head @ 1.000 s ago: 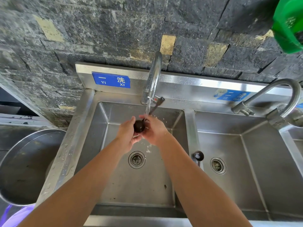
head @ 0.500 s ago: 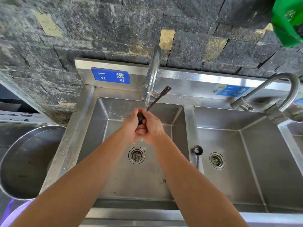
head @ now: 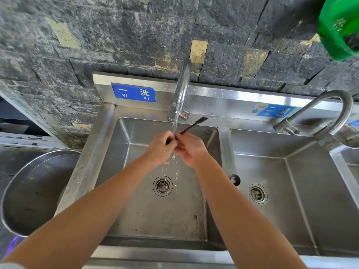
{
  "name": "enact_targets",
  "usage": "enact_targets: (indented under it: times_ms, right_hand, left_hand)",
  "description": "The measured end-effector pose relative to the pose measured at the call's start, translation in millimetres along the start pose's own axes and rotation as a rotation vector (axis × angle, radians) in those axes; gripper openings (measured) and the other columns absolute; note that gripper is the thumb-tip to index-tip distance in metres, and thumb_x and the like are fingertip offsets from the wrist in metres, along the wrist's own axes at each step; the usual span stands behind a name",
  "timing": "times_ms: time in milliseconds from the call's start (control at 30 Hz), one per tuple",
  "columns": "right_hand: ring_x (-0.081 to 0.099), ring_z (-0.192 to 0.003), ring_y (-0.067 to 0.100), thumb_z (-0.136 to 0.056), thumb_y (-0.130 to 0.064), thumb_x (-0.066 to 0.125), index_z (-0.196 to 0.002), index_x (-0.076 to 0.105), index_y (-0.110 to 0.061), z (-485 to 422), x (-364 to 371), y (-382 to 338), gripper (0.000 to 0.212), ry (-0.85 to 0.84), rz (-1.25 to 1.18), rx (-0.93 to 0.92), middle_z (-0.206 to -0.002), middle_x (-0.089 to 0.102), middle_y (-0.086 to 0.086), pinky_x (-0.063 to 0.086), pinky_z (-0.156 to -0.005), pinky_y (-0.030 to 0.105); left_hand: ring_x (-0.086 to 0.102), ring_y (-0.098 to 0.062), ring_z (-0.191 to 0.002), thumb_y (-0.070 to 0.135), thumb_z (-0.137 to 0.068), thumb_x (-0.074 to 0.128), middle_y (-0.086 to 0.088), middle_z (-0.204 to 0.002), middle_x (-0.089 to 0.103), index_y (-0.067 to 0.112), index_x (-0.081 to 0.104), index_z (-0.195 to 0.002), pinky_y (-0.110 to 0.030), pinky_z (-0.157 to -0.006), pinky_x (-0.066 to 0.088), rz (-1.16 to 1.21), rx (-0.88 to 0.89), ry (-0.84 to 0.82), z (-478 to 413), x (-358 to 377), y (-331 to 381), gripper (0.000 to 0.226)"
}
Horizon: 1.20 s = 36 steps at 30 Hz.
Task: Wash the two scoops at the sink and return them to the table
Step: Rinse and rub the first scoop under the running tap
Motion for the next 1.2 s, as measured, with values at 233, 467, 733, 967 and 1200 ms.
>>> enact_targets:
  times_ms: [233, 467, 733, 967, 1200]
  right_hand:
    - [0.068, -0.100, 0.035, -0.095, 0.003, 0.055, -0.119, 0.058, 0.007, 5.1, -7.2, 3.5, 0.024, -0.020, -0.143, 0.016, -0.117, 0.066, 0.028, 0.058, -0.085, 0.040]
    - [0.070, -0.074, 0.024, -0.094, 0.009, 0.053, -0.096, 0.065, -0.001, 12.1, -7.7, -3.9, 0.017, -0.005, -0.149, -0.144, -0.089, 0.073, 0.014, 0.059, -0.060, 0.031]
    - [0.065, -0.083, 0.026, -0.096, 0.011, 0.048, -0.089, 0.063, -0.004, 14.9, 0.8, -11.9, 0.022, 0.047, -0.104, -0.255, -0.093, 0.067, 0.015, 0.058, -0.070, 0.027]
    - [0.065, -0.103, 0.036, -0.096, 0.012, 0.048, -0.094, 0.063, -0.002, 14.5, -3.1, -3.7, 0.020, -0.015, -0.198, -0.200, -0.105, 0.066, 0.023, 0.056, -0.093, 0.042]
    - [0.069, -0.088, 0.025, -0.095, 0.009, 0.052, -0.089, 0.067, -0.005, 15.3, -8.9, -4.4, 0.022, -0.024, -0.138, -0.171, -0.091, 0.071, 0.013, 0.060, -0.083, 0.033]
  left_hand:
    - [0.069, -0.023, -0.073, -0.002, -0.090, 0.062, -0.018, -0.096, 0.067, 0.003, 0.060, -0.113, -0.028, -0.058, 0.061, 0.799, -0.474, 0.194, 1.1, 4.3, -36.3, 0.023]
    - [0.041, -0.008, -0.034, 0.025, -0.102, 0.049, -0.007, -0.066, 0.058, 0.006, 0.059, -0.093, -0.016, -0.032, 0.029, 0.533, -0.533, -0.134, -0.8, 21.4, -36.5, 0.023]
    - [0.028, -0.007, -0.036, 0.001, -0.099, 0.030, -0.003, -0.059, 0.036, 0.011, 0.047, -0.082, -0.017, -0.034, 0.018, 0.793, -0.587, -0.014, -13.5, 36.8, -35.6, 0.025]
    - [0.043, -0.017, -0.048, 0.021, -0.104, 0.033, -0.006, -0.065, 0.048, 0.009, 0.053, -0.093, -0.027, -0.042, 0.033, 0.298, -0.448, 0.019, -18.0, 10.6, -36.6, 0.026]
    - [0.024, -0.007, -0.038, 0.032, -0.103, 0.043, 0.001, -0.055, 0.044, 0.008, 0.052, -0.088, -0.017, -0.033, 0.016, 0.547, -0.535, -0.182, -11.2, 21.5, -40.3, 0.030]
Point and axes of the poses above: each hand's wrist, its own z-axis away from the middle knuckle, its own x-axis out of the palm, y = z × x, the point moved 7 cm from there along -z, towards the middle knuckle
